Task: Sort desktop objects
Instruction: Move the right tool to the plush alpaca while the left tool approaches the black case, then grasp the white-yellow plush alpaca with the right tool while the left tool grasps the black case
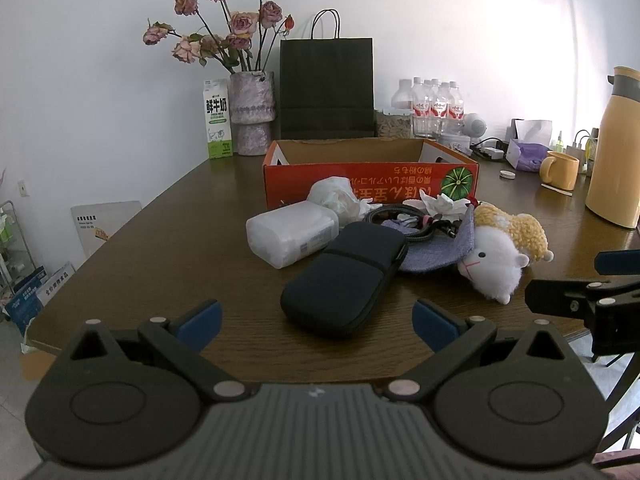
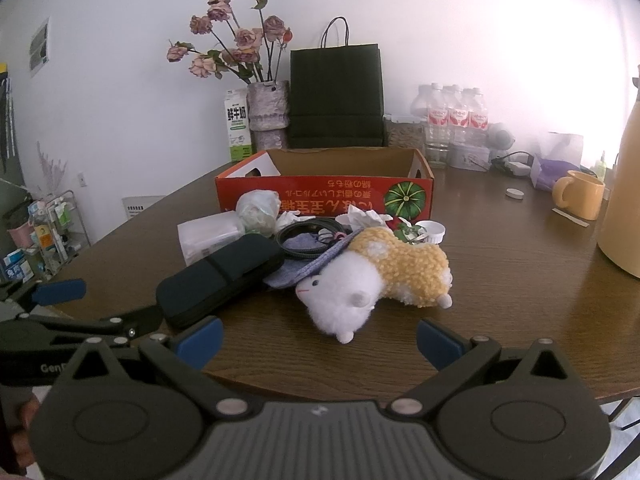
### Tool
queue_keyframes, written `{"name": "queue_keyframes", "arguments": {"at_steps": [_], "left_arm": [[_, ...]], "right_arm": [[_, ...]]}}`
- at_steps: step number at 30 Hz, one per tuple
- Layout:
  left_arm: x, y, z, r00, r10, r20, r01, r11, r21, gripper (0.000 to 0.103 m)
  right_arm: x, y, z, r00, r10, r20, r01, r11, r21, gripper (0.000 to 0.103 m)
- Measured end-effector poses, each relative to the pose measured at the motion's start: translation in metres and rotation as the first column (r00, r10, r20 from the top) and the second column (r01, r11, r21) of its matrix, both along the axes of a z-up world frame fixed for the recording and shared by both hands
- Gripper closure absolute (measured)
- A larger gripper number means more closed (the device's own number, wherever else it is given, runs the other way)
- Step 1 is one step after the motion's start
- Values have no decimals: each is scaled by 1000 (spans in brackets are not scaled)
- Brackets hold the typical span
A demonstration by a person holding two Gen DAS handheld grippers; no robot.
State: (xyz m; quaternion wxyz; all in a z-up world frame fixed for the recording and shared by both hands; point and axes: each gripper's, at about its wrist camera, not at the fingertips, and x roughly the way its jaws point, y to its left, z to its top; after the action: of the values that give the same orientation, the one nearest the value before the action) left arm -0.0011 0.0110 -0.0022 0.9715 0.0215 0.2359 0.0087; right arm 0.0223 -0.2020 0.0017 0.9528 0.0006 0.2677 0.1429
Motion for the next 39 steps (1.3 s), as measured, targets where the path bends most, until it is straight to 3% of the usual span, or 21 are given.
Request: {"name": "queue_keyframes", "arguments": {"at_steps": [24, 39], "left_arm": [[4, 10, -16, 1000, -3, 18, 3, 1000, -31, 0], [59, 7, -17, 999, -38, 6, 38, 999, 10, 0]], "right_arm": [[6, 0, -23, 1000, 23, -3, -24, 1000, -8, 0], [58, 5, -36, 999, -35, -14, 34, 998, -61, 0]]}}
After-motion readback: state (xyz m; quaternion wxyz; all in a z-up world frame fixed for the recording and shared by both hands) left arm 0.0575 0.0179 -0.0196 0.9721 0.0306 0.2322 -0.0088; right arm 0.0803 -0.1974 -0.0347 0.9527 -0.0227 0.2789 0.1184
